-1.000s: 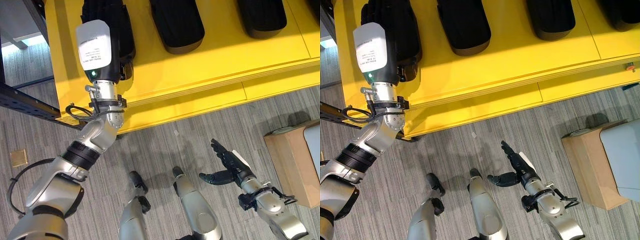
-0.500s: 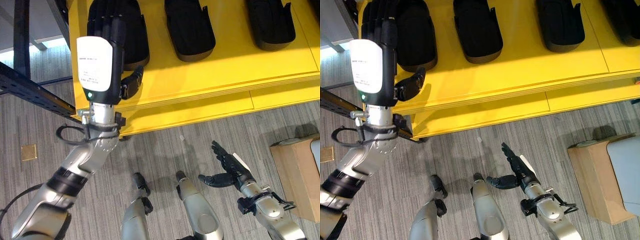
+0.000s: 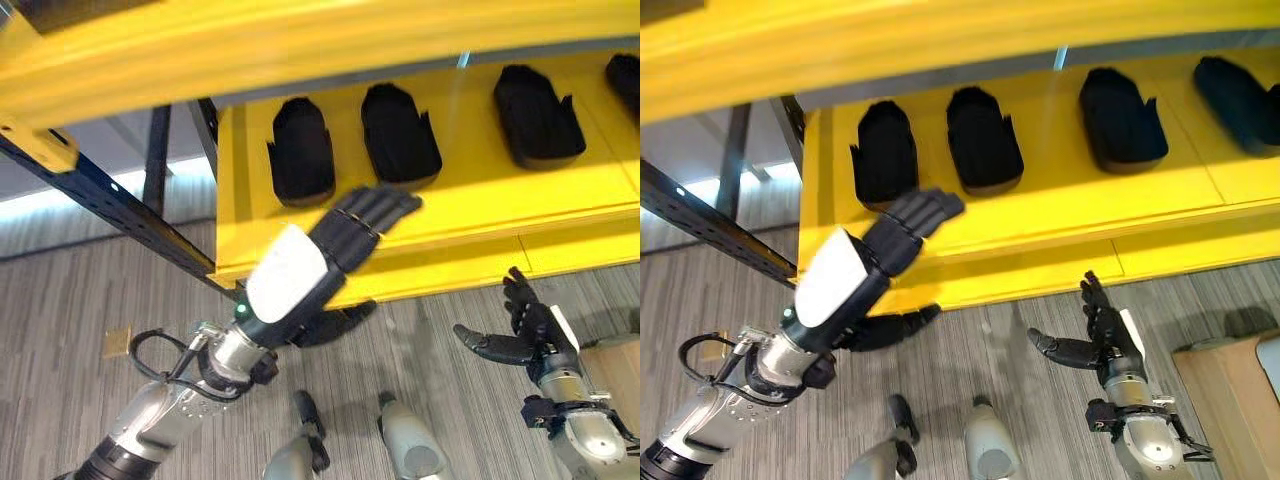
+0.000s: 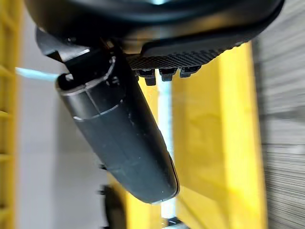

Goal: Move parts from the plastic box to the shelf.

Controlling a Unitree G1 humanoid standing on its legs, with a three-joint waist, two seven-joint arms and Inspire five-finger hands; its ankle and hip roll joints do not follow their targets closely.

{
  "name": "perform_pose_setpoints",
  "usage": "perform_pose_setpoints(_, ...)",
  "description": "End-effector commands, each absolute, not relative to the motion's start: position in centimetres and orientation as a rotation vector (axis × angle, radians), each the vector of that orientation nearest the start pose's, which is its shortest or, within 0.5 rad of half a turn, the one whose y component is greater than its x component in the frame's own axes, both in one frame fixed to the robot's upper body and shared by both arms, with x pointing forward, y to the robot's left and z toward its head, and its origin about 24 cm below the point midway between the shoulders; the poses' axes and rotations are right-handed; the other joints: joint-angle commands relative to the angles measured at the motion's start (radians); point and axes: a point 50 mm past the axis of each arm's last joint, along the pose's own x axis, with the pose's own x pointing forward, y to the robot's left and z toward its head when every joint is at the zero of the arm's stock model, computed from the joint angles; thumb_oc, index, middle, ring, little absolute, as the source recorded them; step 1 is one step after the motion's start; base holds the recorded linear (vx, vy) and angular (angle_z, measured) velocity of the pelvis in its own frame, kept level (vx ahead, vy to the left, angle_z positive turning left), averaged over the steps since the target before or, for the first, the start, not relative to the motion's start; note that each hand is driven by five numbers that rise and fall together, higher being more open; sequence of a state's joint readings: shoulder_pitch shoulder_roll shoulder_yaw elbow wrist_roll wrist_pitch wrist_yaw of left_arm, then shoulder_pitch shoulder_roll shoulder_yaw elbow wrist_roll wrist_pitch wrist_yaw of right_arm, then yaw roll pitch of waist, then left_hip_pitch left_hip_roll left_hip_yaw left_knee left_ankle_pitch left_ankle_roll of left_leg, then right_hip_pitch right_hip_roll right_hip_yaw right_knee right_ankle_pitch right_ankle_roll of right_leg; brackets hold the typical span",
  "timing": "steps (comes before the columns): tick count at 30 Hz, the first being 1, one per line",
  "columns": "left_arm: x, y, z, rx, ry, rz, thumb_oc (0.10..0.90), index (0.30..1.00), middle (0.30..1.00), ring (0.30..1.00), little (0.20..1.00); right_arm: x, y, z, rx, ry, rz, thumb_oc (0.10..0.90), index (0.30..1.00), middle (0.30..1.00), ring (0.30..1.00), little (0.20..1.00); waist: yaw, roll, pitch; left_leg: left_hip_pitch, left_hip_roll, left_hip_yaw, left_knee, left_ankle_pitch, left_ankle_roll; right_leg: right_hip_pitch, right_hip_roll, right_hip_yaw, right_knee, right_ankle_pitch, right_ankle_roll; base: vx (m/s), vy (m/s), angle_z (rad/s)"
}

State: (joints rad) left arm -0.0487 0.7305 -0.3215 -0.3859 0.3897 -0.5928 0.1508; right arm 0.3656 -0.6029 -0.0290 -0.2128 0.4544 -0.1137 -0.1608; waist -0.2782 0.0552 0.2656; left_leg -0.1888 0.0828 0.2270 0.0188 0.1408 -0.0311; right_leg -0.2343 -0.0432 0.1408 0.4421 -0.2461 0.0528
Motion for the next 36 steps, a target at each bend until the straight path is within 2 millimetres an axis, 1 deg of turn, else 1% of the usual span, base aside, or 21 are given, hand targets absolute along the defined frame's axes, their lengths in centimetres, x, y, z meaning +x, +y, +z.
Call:
perform_pose_setpoints(1,19.6,12.6,17.2,0.627,-0.969,-0.632,0.900,1.000,1.000,1.000,1.000,19.2,-25.6,12.1,-0.124,-0.304,-0.125,0.900,1.000,1.000,1.000,1.000,-0.049,-0.014,-0.056,0.089,0.042,-0.051,0.047,-0.181,0.004,0.065,0.008,-0.017,-0.106,0.021,0.009,0.07,0.050,-0.11)
perform_pose_setpoints(3,19.8,12.5,16.5,0.592,-0.894,-0.653,0.900,1.000,1.000,1.000,1.000,19.2,-25.9,12.7,-0.117,-0.330,-0.129,0.900,1.000,1.000,1.000,1.000,-0.054,-0.010,-0.070,0.109,0.047,-0.048,0.031,-0.175,0.003,0.084,0.010,-0.014,-0.123,0.024,0.010,0.06,0.046,-0.15)
perform_pose_setpoints(5,21.0,13.5,14.7,0.408,-0.648,-0.628,0.900,1.000,1.000,1.000,1.000,19.0,-26.1,13.5,-0.114,-0.383,-0.137,0.900,1.000,1.000,1.000,1.000,-0.056,-0.013,-0.097,0.145,0.059,-0.044,-0.004,-0.162,-0.003,0.115,0.011,-0.014,-0.165,0.039,0.013,0.06,0.057,-0.08)
perform_pose_setpoints(6,21.1,13.9,13.3,0.316,-0.548,-0.626,0.900,1.000,1.000,1.000,1.000,18.9,-26.5,13.4,-0.050,-0.386,-0.161,0.900,1.000,1.000,1.000,1.000,-0.053,-0.018,-0.114,0.166,0.067,-0.042,-0.029,-0.152,-0.007,0.132,0.009,-0.015,-0.196,0.054,0.018,0.04,0.052,-0.05)
perform_pose_setpoints(7,21.0,14.1,12.7,0.272,-0.513,-0.630,0.900,1.000,1.000,1.000,1.000,18.8,-26.8,13.2,-0.009,-0.377,-0.168,0.900,1.000,1.000,1.000,1.000,-0.051,-0.021,-0.121,0.174,0.071,-0.041,-0.041,-0.147,-0.009,0.138,0.008,-0.017,-0.211,0.064,0.021,0.06,0.060,-0.03)
perform_pose_setpoints(8,20.7,14.5,11.8,0.170,-0.459,-0.630,0.900,1.000,1.000,1.000,1.000,18.5,-27.2,12.7,0.028,-0.377,-0.198,0.900,1.000,1.000,1.000,1.000,-0.045,-0.026,-0.134,0.191,0.079,-0.038,-0.065,-0.138,-0.012,0.153,0.005,-0.021,-0.238,0.077,0.024,0.05,0.043,-0.01)
perform_pose_setpoints(12,20.1,14.2,10.4,0.054,-0.395,-0.749,0.900,1.000,1.000,1.000,1.000,17.7,-28.5,10.7,0.120,-0.339,-0.302,0.900,1.000,1.000,1.000,1.000,-0.042,-0.036,-0.156,0.220,0.092,-0.016,-0.106,-0.127,-0.020,0.177,-0.010,-0.039,-0.310,0.124,0.040,0.07,0.048,0.00)
perform_pose_setpoints(17,20.2,13.8,9.9,0.069,-0.428,-0.775,0.900,1.000,1.000,1.000,1.000,17.6,-28.9,8.5,0.080,-0.270,-0.348,0.900,1.000,1.000,1.000,1.000,-0.049,-0.036,-0.167,0.235,0.090,0.017,-0.106,-0.136,-0.025,0.189,-0.040,-0.066,-0.356,0.164,0.062,0.08,0.071,-0.12)
perform_pose_setpoints(19,20.5,13.7,8.8,0.060,-0.337,-0.818,0.900,1.000,1.000,1.000,1.000,17.8,-28.8,7.3,0.106,-0.213,-0.322,0.900,1.000,1.000,1.000,1.000,-0.047,-0.035,-0.168,0.248,0.087,0.045,-0.106,-0.141,-0.026,0.198,-0.064,-0.091,-0.382,0.188,0.077,0.10,0.061,-0.20)
perform_pose_setpoints(21,20.5,14.1,7.9,0.079,-0.296,-0.803,0.900,1.000,1.000,1.000,1.000,18.1,-28.5,5.7,0.145,-0.143,-0.280,0.900,1.000,1.000,1.000,1.000,-0.034,-0.035,-0.171,0.263,0.085,0.089,-0.106,-0.145,-0.028,0.208,-0.099,-0.144,-0.402,0.210,0.095,0.09,0.045,-1.11)
perform_pose_setpoints(22,20.5,14.7,6.9,0.080,-0.248,-0.790,0.900,1.000,1.000,1.000,1.000,18.4,-27.9,4.3,0.212,-0.079,-0.218,0.900,1.000,1.000,1.000,1.000,-0.023,-0.033,-0.167,0.277,0.083,0.123,-0.106,-0.151,-0.025,0.218,-0.115,-0.179,-0.400,0.210,0.100,0.11,0.034,-1.59)
perform_pose_setpoints(23,20.3,15.2,6.0,0.111,-0.223,-0.798,0.900,1.000,1.000,1.000,1.000,18.4,-27.0,3.3,0.323,-0.050,-0.110,0.900,1.000,1.000,1.000,1.000,-0.022,-0.034,-0.165,0.287,0.078,0.137,-0.106,-0.156,-0.017,0.224,-0.117,-0.187,-0.390,0.200,0.101,0.10,0.012,-1.31)
perform_pose_setpoints(24,20.1,15.7,5.1,0.117,-0.168,-0.807,0.900,1.000,1.000,1.000,1.000,18.1,-26.7,2.9,0.311,-0.036,-0.076,0.900,1.000,1.000,1.000,1.000,-0.022,-0.034,-0.165,0.289,0.076,0.134,-0.106,-0.157,-0.013,0.223,-0.111,-0.185,-0.380,0.193,0.096,0.09,-0.033,-0.40)
perform_pose_setpoints(25,19.6,16.4,3.3,0.091,-0.044,-0.822,0.900,1.000,1.000,1.000,1.000,17.5,-26.9,1.8,0.318,0.005,-0.044,0.900,1.000,1.000,1.000,1.000,-0.018,-0.036,-0.165,0.294,0.072,0.125,-0.106,-0.160,-0.008,0.233,-0.105,-0.186,-0.378,0.187,0.092,0.12,-0.101,-0.18)
perform_pose_setpoints(26,18.7,18.4,0.1,0.125,0.125,-0.783,0.900,1.000,1.000,1.000,1.000,16.3,-27.9,-0.4,0.236,0.120,-0.059,0.900,1.000,1.000,1.000,1.000,-0.010,-0.040,-0.167,0.305,0.070,0.115,-0.106,-0.162,-0.012,0.250,-0.101,-0.195,-0.396,0.192,0.091,0.10,-0.094,0.17)
perform_pose_setpoints(27,18.7,18.4,0.1,0.125,0.125,-0.783,0.900,1.000,1.000,1.000,1.000,16.3,-27.9,-0.4,0.236,0.120,-0.059,0.900,1.000,1.000,1.000,1.000,-0.010,-0.040,-0.167,0.305,0.070,0.115,-0.106,-0.162,-0.012,0.250,-0.101,-0.195,-0.396,0.192,0.091,0.12,-0.119,0.24)
perform_pose_setpoints(28,17.5,19.9,-2.1,0.121,0.248,-0.757,0.900,1.000,1.000,1.000,1.000,14.9,-28.8,-2.7,0.218,0.231,-0.096,0.900,1.000,1.000,1.000,1.000,-0.005,-0.043,-0.165,0.313,0.070,0.110,-0.106,-0.167,-0.015,0.263,-0.100,-0.199,-0.419,0.202,0.093,0.07,-0.078,0.20)
perform_pose_setpoints(31,16.0,21.6,-4.5,0.195,0.382,-0.690,0.900,1.000,1.000,1.000,1.000,13.6,-29.2,-4.9,0.179,0.365,-0.094,0.900,1.000,1.000,1.000,1.000,0.004,-0.043,-0.162,0.319,0.070,0.105,-0.106,-0.170,-0.019,0.276,-0.099,-0.212,-0.446,0.214,0.096,0.05,-0.062,0.01)
perform_pose_setpoints(32,15.3,22.3,-5.9,0.219,0.455,-0.651,0.900,1.000,1.000,1.000,1.000,12.9,-29.2,-6.1,0.163,0.432,-0.097,0.900,1.000,1.000,1.000,1.000,0.006,-0.044,-0.159,0.321,0.072,0.106,-0.106,-0.170,-0.021,0.278,-0.098,-0.218,-0.446,0.214,0.097,0.02,-0.033,0.00)
perform_pose_setpoints(35,14.1,23.0,-8.1,0.229,0.567,-0.582,0.900,1.000,1.000,1.000,1.000,12.1,-29.4,-7.6,0.147,0.514,-0.127,0.900,1.000,1.000,1.000,1.000,0.014,-0.046,-0.158,0.322,0.075,0.105,-0.106,-0.169,-0.022,0.284,-0.098,-0.229,-0.451,0.213,0.095,0.02,-0.032,-0.05)
perform_pose_setpoints(36,13.2,23.4,-9.3,0.236,0.634,-0.535,0.900,1.000,1.000,1.000,1.000,11.6,-29.5,-8.3,0.122,0.560,-0.123,0.900,1.000,1.000,1.000,1.000,0.017,-0.046,-0.156,0.325,0.075,0.102,-0.106,-0.170,-0.023,0.288,-0.097,-0.236,-0.450,0.211,0.094,0.02,-0.021,-0.04)
